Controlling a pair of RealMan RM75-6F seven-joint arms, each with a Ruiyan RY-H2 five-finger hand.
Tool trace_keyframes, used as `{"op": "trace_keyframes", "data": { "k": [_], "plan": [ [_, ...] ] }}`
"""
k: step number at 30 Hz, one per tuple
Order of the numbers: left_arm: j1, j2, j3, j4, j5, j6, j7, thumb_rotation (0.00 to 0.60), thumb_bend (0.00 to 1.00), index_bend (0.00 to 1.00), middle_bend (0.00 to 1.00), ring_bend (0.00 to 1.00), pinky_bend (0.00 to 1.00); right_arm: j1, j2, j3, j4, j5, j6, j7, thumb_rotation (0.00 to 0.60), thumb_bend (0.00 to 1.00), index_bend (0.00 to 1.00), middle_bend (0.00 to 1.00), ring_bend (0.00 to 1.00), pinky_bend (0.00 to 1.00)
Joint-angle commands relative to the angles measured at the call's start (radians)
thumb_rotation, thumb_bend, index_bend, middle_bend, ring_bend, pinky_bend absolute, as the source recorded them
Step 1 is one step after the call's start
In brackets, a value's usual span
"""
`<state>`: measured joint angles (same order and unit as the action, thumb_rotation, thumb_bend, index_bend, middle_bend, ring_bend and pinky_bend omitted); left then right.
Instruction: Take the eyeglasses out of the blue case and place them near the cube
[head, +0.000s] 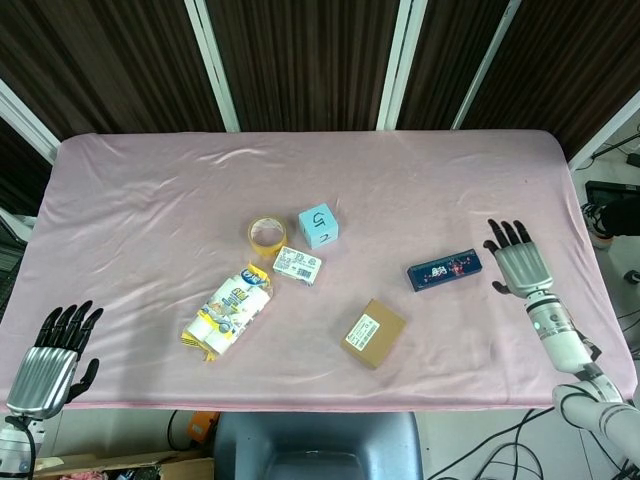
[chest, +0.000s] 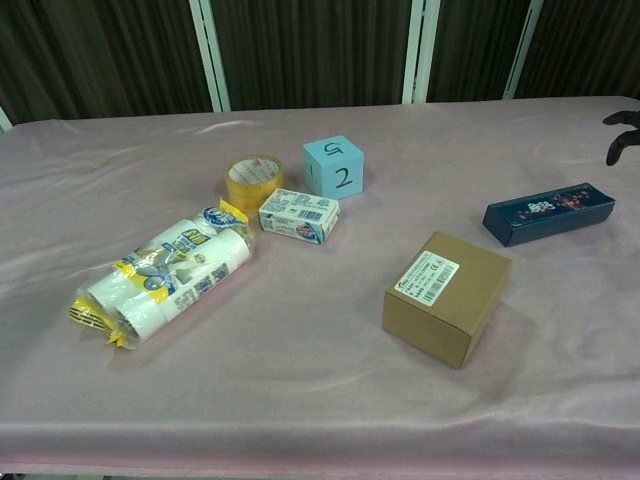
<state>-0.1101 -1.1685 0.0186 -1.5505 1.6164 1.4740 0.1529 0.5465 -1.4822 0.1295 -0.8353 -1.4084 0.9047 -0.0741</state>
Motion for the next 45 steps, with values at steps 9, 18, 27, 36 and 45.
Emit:
{"op": "trace_keyframes", "data": {
  "k": [9, 18, 27, 36, 45],
  "plan": [
    [0.0, 0.003, -0.001, 0.002, -0.001, 0.007, -0.008, 0.6, 0.41, 0.0, 0.0, 0.0, 0.03, 0.048, -0.033, 0.0, 0.019, 0.041, -0.068, -0.078, 0.6, 0.45, 0.46, 0.01, 0.0, 0.0],
    [-0.002, 0.0, -0.001, 0.001, -0.005, 0.001, 0.0, 0.6, 0.41, 0.0, 0.0, 0.0, 0.04, 0.069, -0.05, 0.001, 0.039, 0.067, -0.103, -0.09, 0.6, 0.48, 0.47, 0.01, 0.0, 0.0],
    [-0.004, 0.0, -0.003, 0.001, -0.011, -0.001, 0.0, 0.6, 0.41, 0.0, 0.0, 0.0, 0.04, 0.089, -0.072, -0.002, 0.063, 0.083, -0.133, -0.098, 0.6, 0.51, 0.48, 0.01, 0.0, 0.0],
    [-0.004, 0.002, -0.002, 0.001, -0.009, 0.001, -0.005, 0.6, 0.41, 0.0, 0.0, 0.0, 0.04, 0.095, -0.076, -0.003, 0.057, 0.095, -0.136, -0.108, 0.6, 0.51, 0.48, 0.01, 0.0, 0.0],
    [-0.004, 0.003, 0.0, 0.002, -0.007, 0.003, -0.009, 0.6, 0.41, 0.0, 0.0, 0.0, 0.04, 0.105, -0.084, -0.001, 0.056, 0.113, -0.147, -0.138, 0.6, 0.65, 0.53, 0.01, 0.0, 0.0]
  ]
}}
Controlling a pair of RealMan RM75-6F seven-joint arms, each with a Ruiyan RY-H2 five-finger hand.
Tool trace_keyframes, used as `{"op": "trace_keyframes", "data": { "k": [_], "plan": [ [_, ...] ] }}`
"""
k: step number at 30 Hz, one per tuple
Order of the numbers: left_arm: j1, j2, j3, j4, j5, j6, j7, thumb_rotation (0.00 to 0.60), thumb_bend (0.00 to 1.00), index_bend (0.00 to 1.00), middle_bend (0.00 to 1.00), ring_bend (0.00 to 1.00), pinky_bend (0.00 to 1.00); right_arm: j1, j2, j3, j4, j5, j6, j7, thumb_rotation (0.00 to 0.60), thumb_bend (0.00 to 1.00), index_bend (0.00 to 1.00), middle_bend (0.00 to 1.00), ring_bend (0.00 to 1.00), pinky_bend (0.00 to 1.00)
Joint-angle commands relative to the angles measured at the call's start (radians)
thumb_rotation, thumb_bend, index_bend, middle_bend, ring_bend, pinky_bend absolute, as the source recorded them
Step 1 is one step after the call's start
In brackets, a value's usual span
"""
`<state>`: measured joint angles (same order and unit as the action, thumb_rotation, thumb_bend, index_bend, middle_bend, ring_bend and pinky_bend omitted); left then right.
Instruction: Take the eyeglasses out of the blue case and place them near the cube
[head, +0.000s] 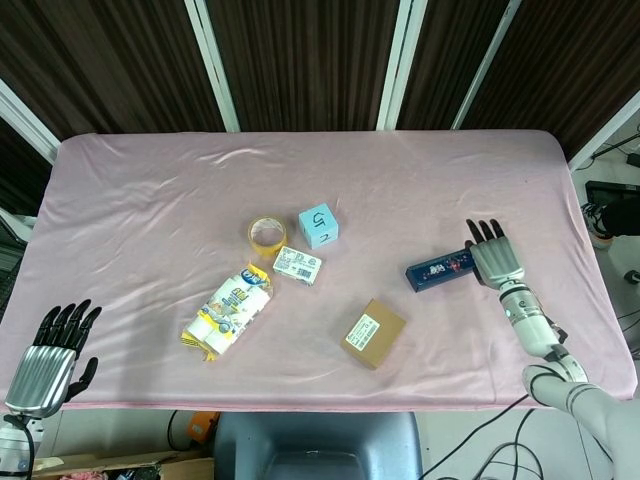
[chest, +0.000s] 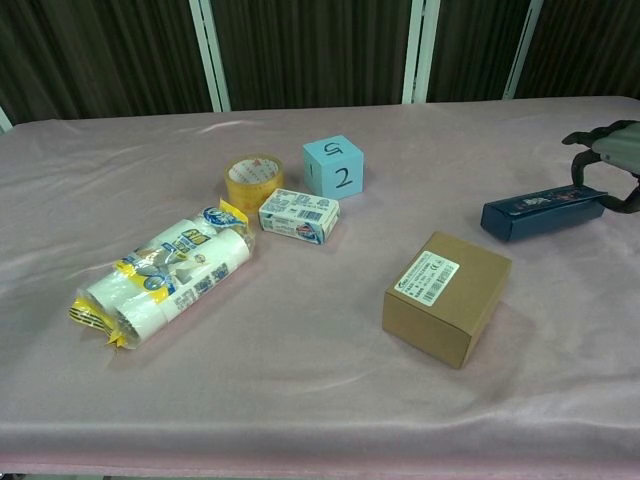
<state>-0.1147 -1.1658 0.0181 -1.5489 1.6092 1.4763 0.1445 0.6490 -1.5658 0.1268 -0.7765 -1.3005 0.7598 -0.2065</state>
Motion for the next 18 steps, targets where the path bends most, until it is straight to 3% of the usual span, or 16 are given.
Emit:
{"op": "trace_keyframes", "data": {
  "k": [1, 12, 18],
  "plan": [
    [0.0, 0.001, 0.001, 0.0, 0.001, 0.001, -0.001, 0.6, 0.41, 0.0, 0.0, 0.0, 0.04, 0.003, 0.0, 0.003, -0.005, 0.008, -0.003, -0.008, 0.6, 0.67, 0.54, 0.02, 0.0, 0.0],
    [-0.001, -0.001, 0.002, 0.002, 0.0, -0.003, 0.001, 0.6, 0.41, 0.0, 0.0, 0.0, 0.04, 0.022, -0.004, 0.02, -0.011, 0.042, -0.017, -0.042, 0.6, 0.7, 0.58, 0.03, 0.0, 0.0],
    [-0.004, -0.008, 0.001, 0.001, -0.011, -0.015, 0.021, 0.6, 0.41, 0.0, 0.0, 0.0, 0.04, 0.091, -0.075, 0.071, 0.072, 0.112, -0.084, -0.098, 0.6, 0.7, 0.57, 0.03, 0.0, 0.0]
  ]
}}
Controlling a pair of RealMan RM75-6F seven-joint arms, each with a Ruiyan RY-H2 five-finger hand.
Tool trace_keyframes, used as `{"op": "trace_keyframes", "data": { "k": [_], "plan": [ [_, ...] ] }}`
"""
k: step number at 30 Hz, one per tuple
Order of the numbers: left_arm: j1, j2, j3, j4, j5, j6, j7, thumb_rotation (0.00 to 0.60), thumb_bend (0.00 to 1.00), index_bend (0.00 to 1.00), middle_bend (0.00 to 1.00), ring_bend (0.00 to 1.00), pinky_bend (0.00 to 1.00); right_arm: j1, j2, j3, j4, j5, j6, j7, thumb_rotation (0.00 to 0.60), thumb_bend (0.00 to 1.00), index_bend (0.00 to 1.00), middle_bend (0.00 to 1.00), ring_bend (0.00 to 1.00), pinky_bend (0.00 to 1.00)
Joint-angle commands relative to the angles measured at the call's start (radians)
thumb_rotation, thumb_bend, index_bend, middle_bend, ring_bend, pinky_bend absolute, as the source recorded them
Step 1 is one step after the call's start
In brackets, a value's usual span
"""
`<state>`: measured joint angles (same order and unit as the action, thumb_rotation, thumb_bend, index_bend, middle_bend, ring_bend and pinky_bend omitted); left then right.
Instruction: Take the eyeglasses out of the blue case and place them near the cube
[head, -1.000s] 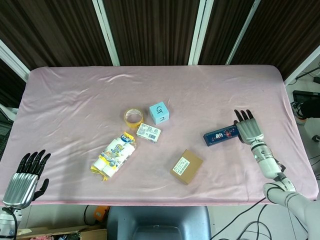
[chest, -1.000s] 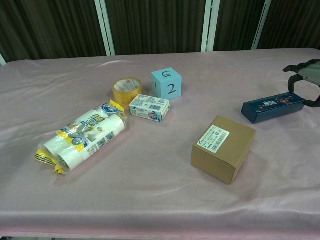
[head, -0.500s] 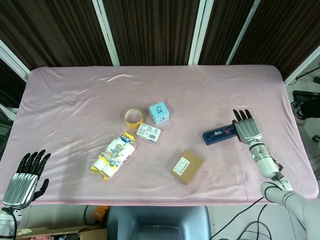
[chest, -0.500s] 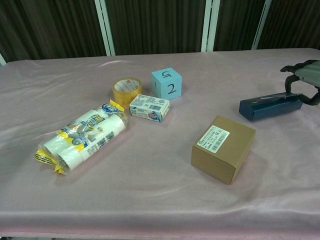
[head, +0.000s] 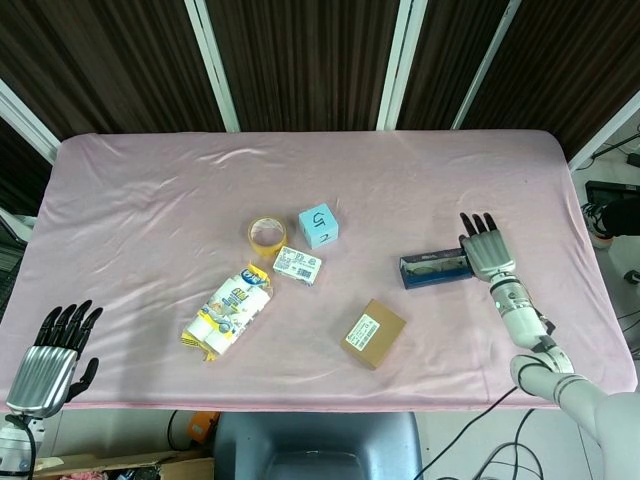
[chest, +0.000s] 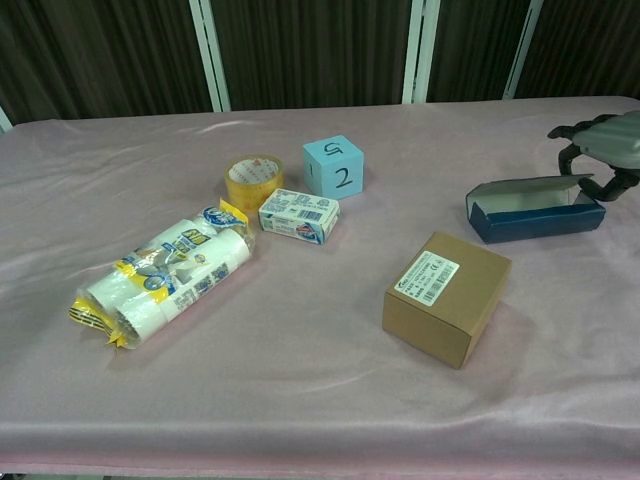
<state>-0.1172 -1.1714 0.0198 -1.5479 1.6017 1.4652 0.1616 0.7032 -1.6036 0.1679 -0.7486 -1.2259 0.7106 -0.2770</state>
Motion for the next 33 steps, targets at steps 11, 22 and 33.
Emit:
{"op": "trace_keyframes", "data": {
  "k": [11, 22, 33],
  "plan": [
    [-0.017, -0.005, -0.017, 0.004, -0.044, -0.04, 0.005, 0.6, 0.41, 0.0, 0.0, 0.0, 0.04, 0.179, -0.223, 0.157, 0.304, 0.215, -0.086, -0.186, 0.6, 0.31, 0.16, 0.03, 0.0, 0.0],
    [-0.012, -0.001, -0.009, -0.002, -0.03, -0.025, -0.004, 0.6, 0.41, 0.0, 0.0, 0.0, 0.04, 0.079, -0.067, 0.142, 0.0, 0.135, 0.12, -0.074, 0.6, 0.28, 0.2, 0.02, 0.0, 0.0],
    [-0.006, 0.002, -0.002, -0.008, -0.012, -0.007, -0.002, 0.6, 0.41, 0.0, 0.0, 0.0, 0.04, -0.057, 0.375, 0.053, -0.763, 0.22, 0.086, -0.157, 0.6, 0.46, 0.38, 0.01, 0.0, 0.0]
  ]
}}
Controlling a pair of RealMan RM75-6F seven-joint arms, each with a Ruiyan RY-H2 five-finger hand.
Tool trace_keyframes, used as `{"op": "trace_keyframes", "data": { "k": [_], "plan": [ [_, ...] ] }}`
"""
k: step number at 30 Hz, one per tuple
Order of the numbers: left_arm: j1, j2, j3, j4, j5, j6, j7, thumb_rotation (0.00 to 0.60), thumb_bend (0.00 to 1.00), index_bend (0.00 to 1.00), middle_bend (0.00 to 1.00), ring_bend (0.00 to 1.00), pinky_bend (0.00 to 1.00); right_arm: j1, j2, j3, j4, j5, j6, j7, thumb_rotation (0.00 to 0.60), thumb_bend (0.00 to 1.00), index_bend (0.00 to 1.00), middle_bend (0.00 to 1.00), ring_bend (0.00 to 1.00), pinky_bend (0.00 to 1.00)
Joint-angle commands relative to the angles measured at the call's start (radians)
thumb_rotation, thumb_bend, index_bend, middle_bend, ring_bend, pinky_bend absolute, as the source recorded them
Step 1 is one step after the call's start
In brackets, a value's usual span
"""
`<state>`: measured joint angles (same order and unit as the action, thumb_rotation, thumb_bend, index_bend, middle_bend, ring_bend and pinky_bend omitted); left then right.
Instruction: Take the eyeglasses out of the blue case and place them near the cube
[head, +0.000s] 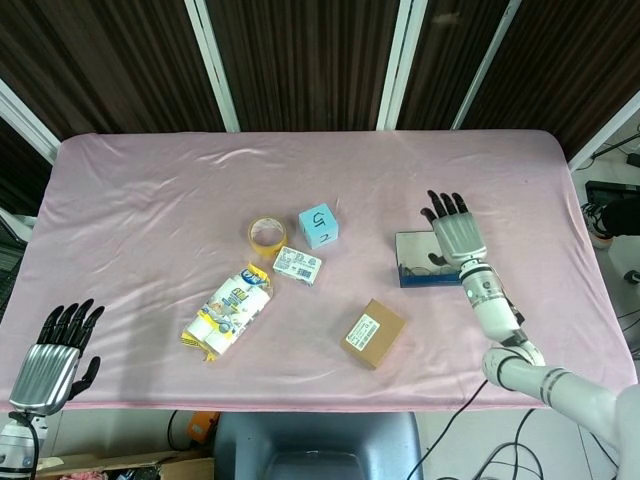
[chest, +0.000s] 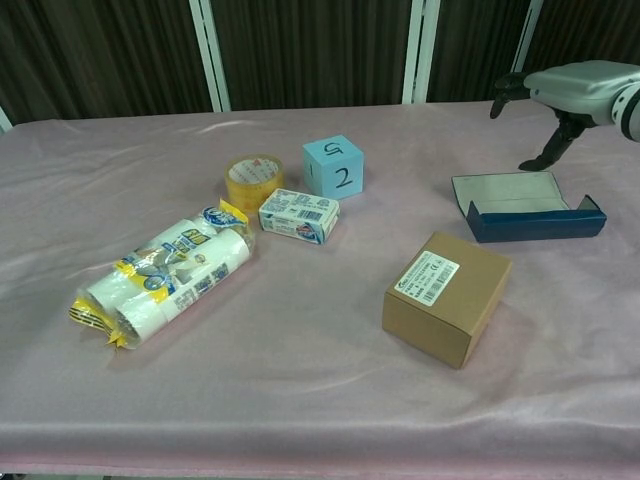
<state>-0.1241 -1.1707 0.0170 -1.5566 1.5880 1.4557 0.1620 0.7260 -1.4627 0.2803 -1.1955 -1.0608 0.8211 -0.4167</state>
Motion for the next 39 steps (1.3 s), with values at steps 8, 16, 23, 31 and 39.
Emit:
{"op": "trace_keyframes", "data": {
  "k": [8, 16, 23, 31, 39],
  "plan": [
    [0.001, 0.004, 0.004, 0.004, 0.011, 0.007, -0.015, 0.6, 0.42, 0.0, 0.0, 0.0, 0.04, -0.052, 0.199, -0.127, -0.301, 0.101, -0.052, -0.057, 0.6, 0.51, 0.41, 0.01, 0.0, 0.0],
    [0.001, 0.007, 0.002, 0.006, 0.009, 0.008, -0.024, 0.6, 0.41, 0.0, 0.0, 0.0, 0.04, -0.022, 0.119, -0.164, -0.226, 0.127, -0.057, -0.078, 0.6, 0.51, 0.41, 0.01, 0.0, 0.0],
    [0.001, 0.009, 0.001, 0.007, 0.008, 0.008, -0.03, 0.6, 0.42, 0.0, 0.0, 0.0, 0.04, 0.006, 0.078, -0.168, -0.19, 0.148, -0.063, -0.078, 0.6, 0.51, 0.41, 0.01, 0.0, 0.0],
    [0.001, 0.01, 0.002, 0.006, 0.008, 0.008, -0.031, 0.6, 0.41, 0.0, 0.0, 0.0, 0.04, 0.033, 0.043, -0.178, -0.183, 0.162, -0.065, -0.085, 0.6, 0.51, 0.42, 0.01, 0.0, 0.0],
    [0.004, 0.013, 0.002, 0.008, 0.011, 0.016, -0.04, 0.6, 0.41, 0.0, 0.0, 0.0, 0.04, 0.025, 0.062, -0.205, -0.24, 0.131, -0.055, -0.062, 0.6, 0.51, 0.42, 0.01, 0.0, 0.0]
  ]
}}
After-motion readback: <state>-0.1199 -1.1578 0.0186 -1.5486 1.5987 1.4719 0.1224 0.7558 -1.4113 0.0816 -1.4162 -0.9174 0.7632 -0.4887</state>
